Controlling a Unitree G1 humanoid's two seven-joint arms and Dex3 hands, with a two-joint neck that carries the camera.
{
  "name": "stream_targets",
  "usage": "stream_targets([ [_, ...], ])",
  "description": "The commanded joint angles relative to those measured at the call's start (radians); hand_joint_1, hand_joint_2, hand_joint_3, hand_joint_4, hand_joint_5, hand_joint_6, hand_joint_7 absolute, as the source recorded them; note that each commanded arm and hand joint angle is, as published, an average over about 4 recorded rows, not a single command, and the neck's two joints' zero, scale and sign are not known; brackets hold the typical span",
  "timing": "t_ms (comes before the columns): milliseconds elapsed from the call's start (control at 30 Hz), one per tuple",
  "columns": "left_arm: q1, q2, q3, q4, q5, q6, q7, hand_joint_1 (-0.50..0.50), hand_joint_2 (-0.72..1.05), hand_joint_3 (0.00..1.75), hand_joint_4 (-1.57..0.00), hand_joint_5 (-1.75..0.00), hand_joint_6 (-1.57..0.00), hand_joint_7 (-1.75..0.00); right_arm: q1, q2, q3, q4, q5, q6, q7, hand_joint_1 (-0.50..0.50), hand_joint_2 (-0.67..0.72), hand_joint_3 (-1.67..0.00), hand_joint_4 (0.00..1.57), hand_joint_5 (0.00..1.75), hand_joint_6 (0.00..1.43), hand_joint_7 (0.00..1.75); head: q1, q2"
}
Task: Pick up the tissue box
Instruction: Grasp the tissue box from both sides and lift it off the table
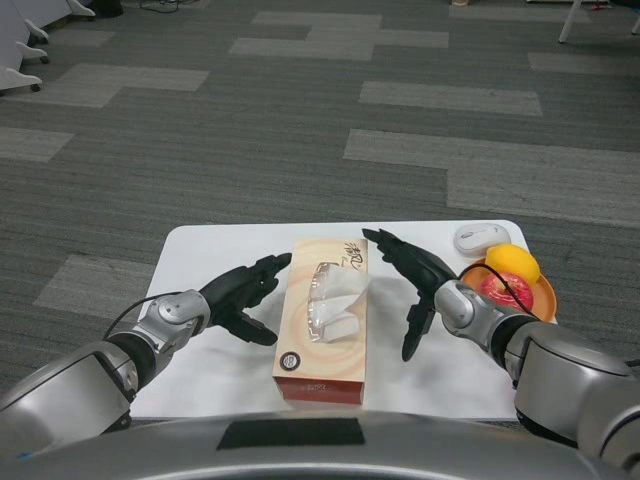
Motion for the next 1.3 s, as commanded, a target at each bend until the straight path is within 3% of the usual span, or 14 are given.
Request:
stream_targets([
  [33, -0.012, 0.003, -0.016, 0.01, 0.012, -0.012, 0.01, 0.5, 1.0, 0.09, 0.0, 0.0, 0.0, 0.0, -0.026, 0.011, 0.009, 0.005, -0.005, -0.006, -0.01, -0.42, 0.41, -0.08, 0.0, 0.78, 0.0, 0.12, -0.002, 0.001],
  [333, -0.017, -0.003, -0.028, 0.01, 0.012, -0.012, 0.014, 0.5, 1.0, 0.09, 0.0, 0.0, 0.0, 0.0, -0.039, 0.024, 0.029, 0.02, 0.009, 0.003, -0.032, -0.42, 0.47, -0.08, 0.0, 0.68, 0.0, 0.14, 0.001, -0.001],
  [567, -0.015, -0.008, -0.018, 0.01, 0.004, -0.012, 0.013, 0.5, 1.0, 0.09, 0.0, 0.0, 0.0, 0.0, -0.01, 0.02, 0.01, 0.015, 0.037, 0.003, -0.016, -0.42, 0.47, -0.08, 0.0, 0.68, 0.0, 0.07, 0.013, 0.003],
  [733, -0.005, -0.008, -0.003, 0.01, 0.0, -0.016, 0.013, 0.5, 0.96, 0.09, 0.0, 0.0, 0.0, 0.0, 0.04, 0.006, -0.076, -0.001, 0.046, 0.001, 0.037, -0.42, 0.47, -0.08, 0.0, 0.68, 0.0, 0.07, 0.013, 0.007],
  [967, 0.0, -0.008, 0.014, 0.008, -0.006, -0.016, 0.008, 0.5, 0.96, 0.09, 0.0, 0.0, 0.0, 0.0, 0.093, -0.01, -0.178, -0.011, 0.039, -0.008, 0.136, -0.41, 0.33, -0.08, 0.0, 0.78, 0.0, 0.07, 0.004, 0.016],
  [1167, 0.0, -0.019, 0.037, 0.008, -0.007, -0.016, 0.004, 0.5, 0.96, 0.09, 0.0, 0.0, 0.0, 0.0, 0.125, 0.002, -0.295, -0.01, 0.031, -0.009, 0.288, -0.38, 0.15, -0.08, 0.0, 0.7, 0.0, 0.07, -0.001, 0.019],
  [1300, -0.001, -0.025, 0.038, 0.01, -0.006, -0.012, 0.003, 0.5, 1.0, 0.09, 0.0, 0.0, 0.0, 0.0, 0.145, 0.016, -0.353, -0.015, 0.03, -0.006, 0.323, -0.38, 0.15, -0.08, 0.0, 0.68, 0.0, 0.07, -0.01, 0.014],
])
